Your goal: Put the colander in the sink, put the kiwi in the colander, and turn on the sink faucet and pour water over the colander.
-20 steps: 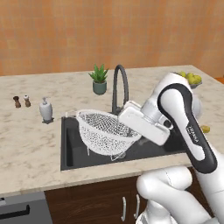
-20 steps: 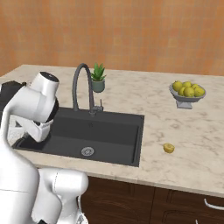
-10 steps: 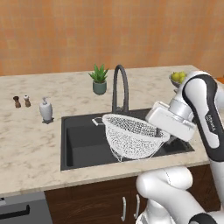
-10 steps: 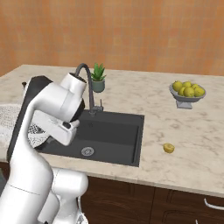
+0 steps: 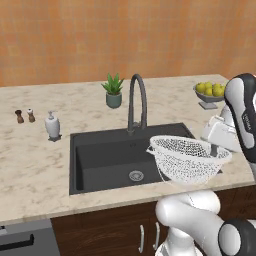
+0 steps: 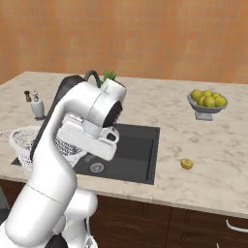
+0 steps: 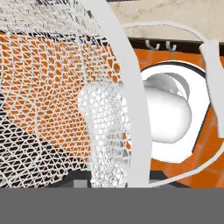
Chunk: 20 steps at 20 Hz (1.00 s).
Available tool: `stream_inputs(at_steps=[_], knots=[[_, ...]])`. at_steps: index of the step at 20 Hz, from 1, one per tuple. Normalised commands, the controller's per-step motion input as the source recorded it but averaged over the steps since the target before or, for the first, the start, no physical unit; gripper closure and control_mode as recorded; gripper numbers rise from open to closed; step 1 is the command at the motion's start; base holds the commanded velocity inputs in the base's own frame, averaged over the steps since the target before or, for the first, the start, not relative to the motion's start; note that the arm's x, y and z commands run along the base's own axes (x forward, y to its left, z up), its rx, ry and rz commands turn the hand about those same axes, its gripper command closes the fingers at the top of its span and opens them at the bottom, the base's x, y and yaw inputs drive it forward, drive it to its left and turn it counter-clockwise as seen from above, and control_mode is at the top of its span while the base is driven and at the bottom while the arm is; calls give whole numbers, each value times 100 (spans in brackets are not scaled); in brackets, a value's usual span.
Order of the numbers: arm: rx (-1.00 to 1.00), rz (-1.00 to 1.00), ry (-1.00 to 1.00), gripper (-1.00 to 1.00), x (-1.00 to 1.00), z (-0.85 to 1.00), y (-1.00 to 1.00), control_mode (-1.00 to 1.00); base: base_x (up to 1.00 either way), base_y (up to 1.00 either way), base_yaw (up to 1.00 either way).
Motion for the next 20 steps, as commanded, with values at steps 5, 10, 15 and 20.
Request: stream_inputs(at_steps=[5, 10, 15, 20], knots=[[0, 17, -2, 100, 24, -11, -72, -100, 0, 0, 0], [5, 18, -7, 100, 57, -13, -55, -100, 0, 0, 0], [7, 16, -3, 100, 66, -17, -28, -100, 0, 0, 0], [12, 16, -22, 100, 64, -31, 0, -100, 0, 0, 0]])
